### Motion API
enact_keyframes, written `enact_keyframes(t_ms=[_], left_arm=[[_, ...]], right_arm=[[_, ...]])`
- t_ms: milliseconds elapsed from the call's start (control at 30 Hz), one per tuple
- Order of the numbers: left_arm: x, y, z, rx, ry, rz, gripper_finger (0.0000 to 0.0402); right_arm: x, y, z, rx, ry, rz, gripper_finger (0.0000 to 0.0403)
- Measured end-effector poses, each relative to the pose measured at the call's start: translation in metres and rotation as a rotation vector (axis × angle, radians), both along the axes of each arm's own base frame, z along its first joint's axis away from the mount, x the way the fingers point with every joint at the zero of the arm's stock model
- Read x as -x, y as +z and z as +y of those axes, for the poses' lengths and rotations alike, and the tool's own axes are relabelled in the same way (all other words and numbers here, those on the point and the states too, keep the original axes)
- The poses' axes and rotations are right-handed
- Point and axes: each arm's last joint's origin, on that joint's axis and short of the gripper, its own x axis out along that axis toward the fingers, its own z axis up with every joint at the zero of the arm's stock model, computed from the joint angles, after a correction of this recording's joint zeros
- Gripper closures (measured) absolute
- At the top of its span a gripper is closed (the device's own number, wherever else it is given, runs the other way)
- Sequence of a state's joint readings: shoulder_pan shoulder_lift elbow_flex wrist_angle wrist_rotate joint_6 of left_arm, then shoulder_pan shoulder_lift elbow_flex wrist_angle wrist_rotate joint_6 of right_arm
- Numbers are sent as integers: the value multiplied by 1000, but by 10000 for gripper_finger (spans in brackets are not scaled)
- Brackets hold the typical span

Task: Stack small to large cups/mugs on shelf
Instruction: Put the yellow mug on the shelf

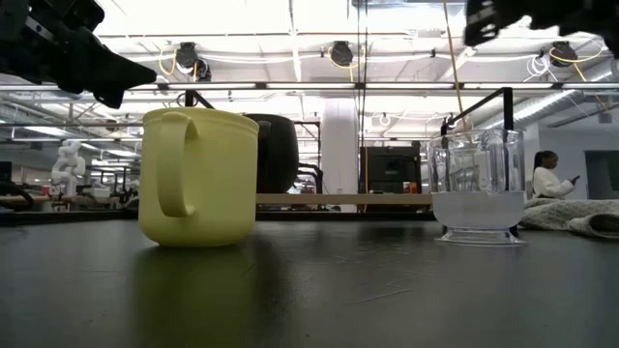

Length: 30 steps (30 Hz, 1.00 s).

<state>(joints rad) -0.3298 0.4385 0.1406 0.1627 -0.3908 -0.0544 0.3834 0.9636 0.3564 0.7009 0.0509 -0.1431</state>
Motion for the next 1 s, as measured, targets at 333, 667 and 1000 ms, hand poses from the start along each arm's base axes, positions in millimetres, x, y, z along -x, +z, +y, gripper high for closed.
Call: enact_keyframes(t_ms=[333,667,1000], left_arm=[[0,0,0,-1,0,1,401],[0,-1,-1,-16,-28,10,401],[0,-1,-1,-19,-29,13,401]], right_arm=[[-64,21,6,-8,47,164,403],[-89,18,-6,-41,78,220,403],[-131,26,-8,-29,126,397,403]])
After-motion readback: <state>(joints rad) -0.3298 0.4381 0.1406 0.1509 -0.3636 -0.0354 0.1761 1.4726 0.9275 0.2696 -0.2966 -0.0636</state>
